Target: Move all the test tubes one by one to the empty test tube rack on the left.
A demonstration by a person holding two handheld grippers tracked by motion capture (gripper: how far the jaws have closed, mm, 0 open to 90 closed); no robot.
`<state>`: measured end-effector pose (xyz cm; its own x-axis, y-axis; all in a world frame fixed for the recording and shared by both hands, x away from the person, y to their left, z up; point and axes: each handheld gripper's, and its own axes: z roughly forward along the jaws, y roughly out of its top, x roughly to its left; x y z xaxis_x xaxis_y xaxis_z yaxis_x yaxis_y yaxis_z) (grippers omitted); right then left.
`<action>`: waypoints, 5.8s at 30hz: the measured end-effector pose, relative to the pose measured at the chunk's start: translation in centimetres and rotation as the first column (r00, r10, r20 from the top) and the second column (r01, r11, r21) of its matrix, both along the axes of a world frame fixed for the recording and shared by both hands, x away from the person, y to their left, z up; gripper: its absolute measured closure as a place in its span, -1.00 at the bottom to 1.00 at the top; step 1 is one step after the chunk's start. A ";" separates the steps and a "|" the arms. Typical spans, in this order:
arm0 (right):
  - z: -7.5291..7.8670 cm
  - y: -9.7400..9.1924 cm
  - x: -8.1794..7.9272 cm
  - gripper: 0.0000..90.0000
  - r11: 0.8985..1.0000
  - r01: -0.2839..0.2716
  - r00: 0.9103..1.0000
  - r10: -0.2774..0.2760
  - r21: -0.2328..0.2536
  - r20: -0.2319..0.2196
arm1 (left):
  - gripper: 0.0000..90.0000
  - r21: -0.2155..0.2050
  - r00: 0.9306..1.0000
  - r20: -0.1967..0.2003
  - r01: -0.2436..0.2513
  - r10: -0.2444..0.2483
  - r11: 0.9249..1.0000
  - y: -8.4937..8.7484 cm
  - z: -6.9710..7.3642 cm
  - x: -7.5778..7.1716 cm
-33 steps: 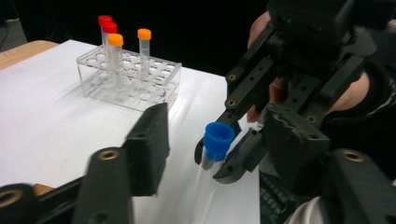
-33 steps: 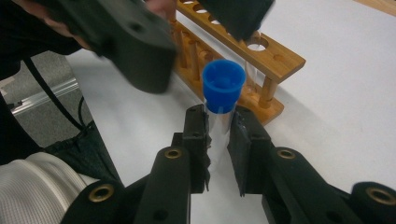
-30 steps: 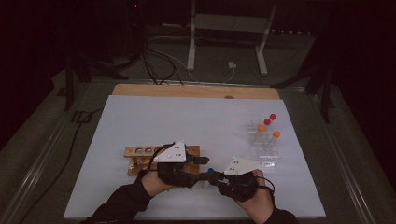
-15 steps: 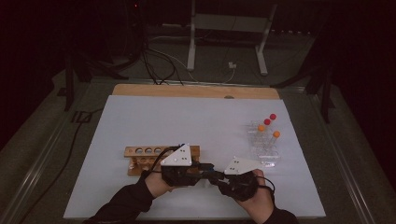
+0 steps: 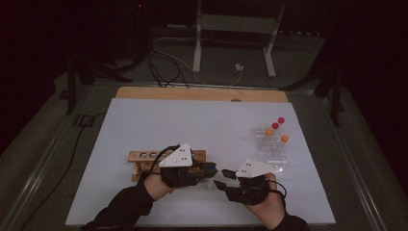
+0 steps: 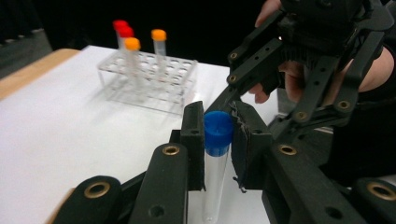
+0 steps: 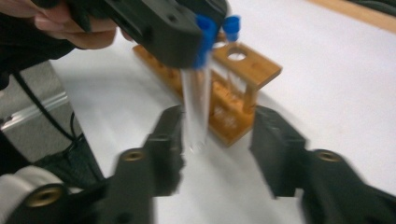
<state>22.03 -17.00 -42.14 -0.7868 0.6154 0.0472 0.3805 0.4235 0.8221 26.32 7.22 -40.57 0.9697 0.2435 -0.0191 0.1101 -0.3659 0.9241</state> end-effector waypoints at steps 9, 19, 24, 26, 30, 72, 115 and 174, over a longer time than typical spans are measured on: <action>0.4 -0.7 0.4 -0.35 0.999 0.028 1.000 -0.027 0.046 -0.007 | 0.72 -0.005 0.997 0.035 -0.069 0.069 0.998 2.4 1.8 0.4; 0.9 -1.3 0.3 -0.75 0.992 0.089 0.995 -0.092 0.084 0.031 | 0.72 -0.015 0.981 0.068 -0.181 0.181 0.983 5.7 3.3 1.4; 1.0 -1.8 0.3 -0.96 0.993 0.057 0.998 -0.059 0.104 0.020 | 0.72 -0.037 0.971 0.071 -0.225 0.227 0.974 7.0 3.4 2.4; 1.0 -1.8 0.3 -0.96 0.994 0.065 0.997 -0.069 0.093 0.031 | 0.72 -0.047 0.967 0.066 -0.242 0.245 0.969 7.3 3.2 2.8; 1.1 -2.0 0.3 -1.00 0.993 0.060 0.997 -0.064 0.097 0.036 | 0.72 -0.038 0.957 0.054 -0.282 0.284 0.959 7.5 2.2 3.8; 1.3 -2.9 0.2 -1.00 0.991 0.031 0.997 -0.039 0.133 0.061 | 0.47 0.102 0.963 -0.065 -0.253 0.260 0.962 6.5 -4.4 5.1; -2.6 -17.2 7.9 -0.18 0.815 0.579 0.815 -0.579 -0.001 -0.005 | -0.95 0.011 0.949 -0.113 -0.296 0.295 0.955 10.8 -4.0 -1.5; 2.3 -13.4 5.7 0.66 0.881 0.471 0.866 -0.470 0.035 0.168 | -0.95 0.007 0.957 -0.122 -0.265 0.263 0.964 10.5 -3.6 -1.6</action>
